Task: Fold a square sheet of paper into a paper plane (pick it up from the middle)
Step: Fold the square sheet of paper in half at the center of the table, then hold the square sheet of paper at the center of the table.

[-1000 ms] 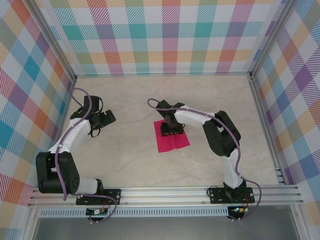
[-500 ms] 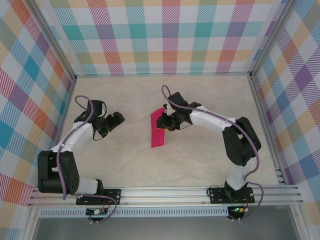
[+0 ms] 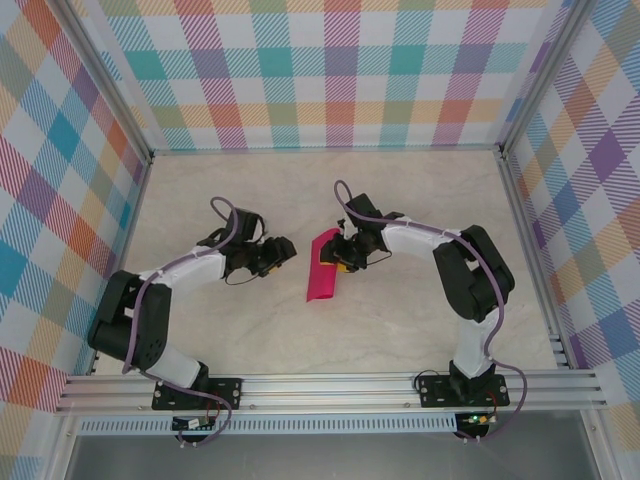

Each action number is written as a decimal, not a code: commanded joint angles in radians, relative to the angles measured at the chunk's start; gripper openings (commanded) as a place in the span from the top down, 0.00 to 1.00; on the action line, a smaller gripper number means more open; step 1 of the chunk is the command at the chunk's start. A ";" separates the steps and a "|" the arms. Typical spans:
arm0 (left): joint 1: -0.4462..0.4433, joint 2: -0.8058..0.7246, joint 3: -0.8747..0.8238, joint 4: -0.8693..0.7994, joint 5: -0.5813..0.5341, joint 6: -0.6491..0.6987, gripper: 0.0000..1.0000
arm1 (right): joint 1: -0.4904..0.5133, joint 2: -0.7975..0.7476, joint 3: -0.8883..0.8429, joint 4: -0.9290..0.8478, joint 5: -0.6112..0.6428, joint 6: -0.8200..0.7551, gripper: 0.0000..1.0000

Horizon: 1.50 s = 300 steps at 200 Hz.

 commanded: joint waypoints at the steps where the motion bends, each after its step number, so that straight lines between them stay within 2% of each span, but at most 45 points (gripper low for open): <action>1: -0.041 0.033 0.013 0.065 0.021 -0.028 0.49 | -0.003 0.015 -0.002 -0.061 0.066 -0.018 0.58; 25: -0.067 0.072 0.010 0.087 0.039 -0.042 0.54 | -0.003 0.000 0.000 -0.103 0.125 -0.024 0.54; 68: -0.087 0.101 0.028 0.095 0.032 -0.046 0.55 | -0.003 -0.036 0.008 -0.176 0.250 -0.050 0.35; 112: -0.097 0.115 0.041 0.091 0.019 -0.050 0.55 | -0.003 -0.028 0.027 -0.224 0.325 -0.071 0.30; 129: -0.104 0.124 0.045 0.092 0.015 -0.050 0.54 | -0.003 -0.037 0.024 -0.235 0.358 -0.067 0.30; 172: -0.127 0.146 0.052 0.116 -0.006 -0.093 0.55 | -0.002 -0.045 0.004 -0.239 0.408 -0.019 0.41; 213: -0.144 0.151 0.074 0.108 -0.038 -0.098 0.57 | -0.002 -0.049 -0.014 -0.235 0.421 0.009 0.45; 259: -0.162 0.173 0.093 0.104 -0.033 -0.090 0.58 | -0.004 -0.045 -0.022 -0.234 0.394 -0.056 0.51; 300: -0.165 0.180 0.101 0.086 -0.034 -0.070 0.59 | -0.018 -0.052 -0.035 -0.217 0.349 -0.133 0.50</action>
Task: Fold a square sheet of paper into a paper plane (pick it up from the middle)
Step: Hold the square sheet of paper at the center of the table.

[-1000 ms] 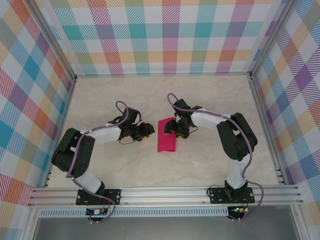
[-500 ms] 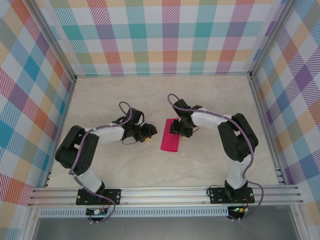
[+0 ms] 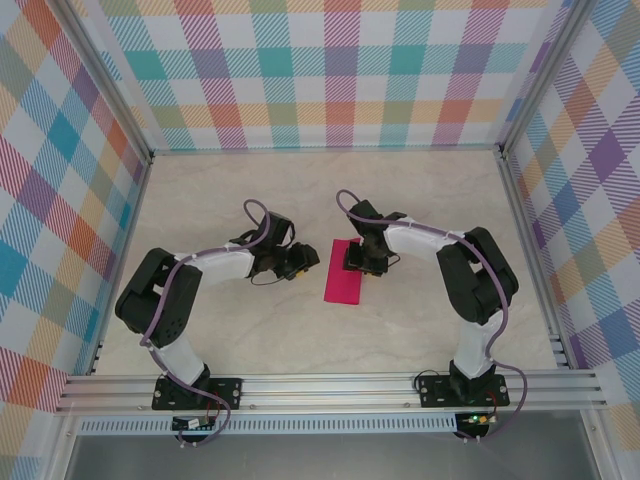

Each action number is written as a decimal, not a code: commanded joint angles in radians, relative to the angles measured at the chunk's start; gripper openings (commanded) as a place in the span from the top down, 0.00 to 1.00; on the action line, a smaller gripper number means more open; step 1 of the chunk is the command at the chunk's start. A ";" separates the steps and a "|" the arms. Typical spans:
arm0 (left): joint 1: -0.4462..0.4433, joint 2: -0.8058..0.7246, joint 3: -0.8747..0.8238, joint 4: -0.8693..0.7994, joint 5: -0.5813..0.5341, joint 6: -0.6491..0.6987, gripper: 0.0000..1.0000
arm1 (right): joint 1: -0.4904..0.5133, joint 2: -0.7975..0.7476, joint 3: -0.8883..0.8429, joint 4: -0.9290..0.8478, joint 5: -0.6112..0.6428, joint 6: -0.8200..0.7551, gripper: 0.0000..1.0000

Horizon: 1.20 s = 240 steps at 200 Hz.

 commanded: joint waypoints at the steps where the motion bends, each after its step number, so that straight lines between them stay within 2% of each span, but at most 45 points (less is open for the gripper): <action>1: -0.014 0.010 0.029 -0.013 -0.006 0.020 0.59 | -0.014 -0.025 -0.019 -0.010 -0.037 -0.063 0.50; 30: -0.019 -0.003 0.045 -0.042 -0.017 0.050 0.60 | -0.027 -0.037 -0.050 -0.003 -0.038 -0.082 0.50; 129: -0.052 0.039 0.057 0.056 -0.003 0.027 0.64 | -0.037 -0.021 -0.085 0.000 -0.041 0.072 0.47; 240: -0.065 0.088 0.088 0.066 0.019 0.014 0.65 | -0.036 0.041 -0.083 -0.004 -0.051 0.077 0.42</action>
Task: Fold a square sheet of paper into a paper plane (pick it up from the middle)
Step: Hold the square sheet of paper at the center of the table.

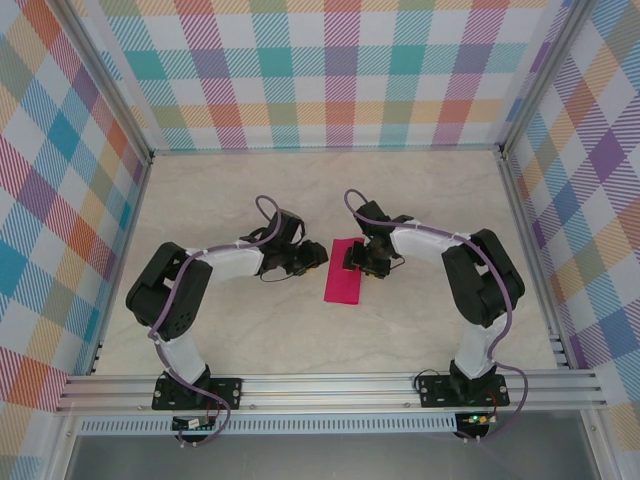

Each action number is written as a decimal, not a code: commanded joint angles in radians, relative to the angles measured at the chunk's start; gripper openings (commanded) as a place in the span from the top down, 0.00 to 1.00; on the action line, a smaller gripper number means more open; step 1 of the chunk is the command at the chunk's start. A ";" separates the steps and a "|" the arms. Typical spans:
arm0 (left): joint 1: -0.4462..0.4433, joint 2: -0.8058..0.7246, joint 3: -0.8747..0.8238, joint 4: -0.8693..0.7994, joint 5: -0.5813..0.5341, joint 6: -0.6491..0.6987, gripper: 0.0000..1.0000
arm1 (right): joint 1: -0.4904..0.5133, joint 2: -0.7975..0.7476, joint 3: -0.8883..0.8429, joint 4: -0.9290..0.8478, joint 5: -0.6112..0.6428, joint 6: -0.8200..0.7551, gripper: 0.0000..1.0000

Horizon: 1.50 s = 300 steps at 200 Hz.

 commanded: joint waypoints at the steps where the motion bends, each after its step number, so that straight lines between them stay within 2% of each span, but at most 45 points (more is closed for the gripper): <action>1: -0.024 0.022 0.028 0.013 0.020 -0.010 0.65 | -0.004 0.070 -0.022 -0.068 0.003 0.024 0.42; 96: -0.029 0.052 0.044 0.008 0.031 -0.008 0.67 | -0.003 0.128 0.009 -0.105 0.008 0.017 0.41; 174: -0.030 0.039 0.033 -0.035 -0.056 -0.009 0.68 | -0.002 0.181 0.035 -0.115 -0.003 -0.019 0.41; 300: -0.029 0.057 0.042 -0.007 0.002 -0.015 0.70 | -0.002 0.224 0.053 -0.128 0.003 -0.037 0.39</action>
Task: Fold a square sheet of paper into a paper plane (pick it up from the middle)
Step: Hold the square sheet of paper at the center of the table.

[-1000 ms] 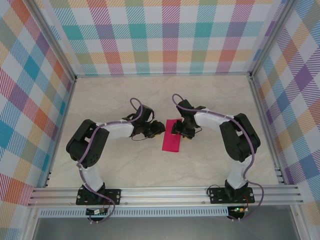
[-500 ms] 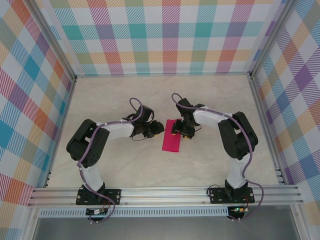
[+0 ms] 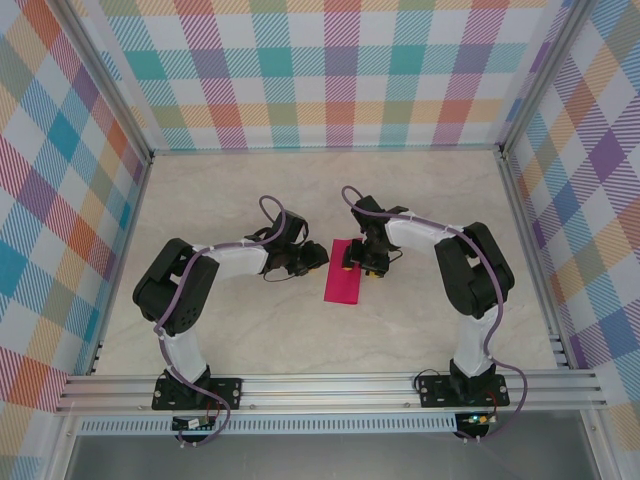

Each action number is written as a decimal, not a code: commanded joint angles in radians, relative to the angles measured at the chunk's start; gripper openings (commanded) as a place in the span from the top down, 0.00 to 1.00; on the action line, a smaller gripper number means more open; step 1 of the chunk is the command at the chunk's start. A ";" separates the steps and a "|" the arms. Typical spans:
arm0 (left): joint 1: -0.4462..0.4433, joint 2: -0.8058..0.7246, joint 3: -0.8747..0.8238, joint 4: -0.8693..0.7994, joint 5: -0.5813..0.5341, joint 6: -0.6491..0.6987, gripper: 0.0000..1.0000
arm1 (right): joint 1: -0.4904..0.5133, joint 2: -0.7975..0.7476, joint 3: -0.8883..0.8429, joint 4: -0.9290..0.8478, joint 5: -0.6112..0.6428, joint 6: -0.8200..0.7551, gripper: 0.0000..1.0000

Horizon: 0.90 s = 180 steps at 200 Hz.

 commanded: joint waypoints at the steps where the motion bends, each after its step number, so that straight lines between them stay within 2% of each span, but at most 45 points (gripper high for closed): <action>1: -0.021 0.014 0.018 0.000 0.032 -0.011 0.70 | 0.003 0.134 -0.061 0.001 0.029 -0.010 0.39; 79: -0.022 0.053 0.026 0.061 0.130 -0.034 0.77 | 0.004 0.156 -0.045 -0.007 0.015 0.012 0.39; 180: -0.034 0.097 0.051 0.057 0.159 -0.030 0.83 | 0.004 0.168 -0.039 -0.002 0.000 0.029 0.39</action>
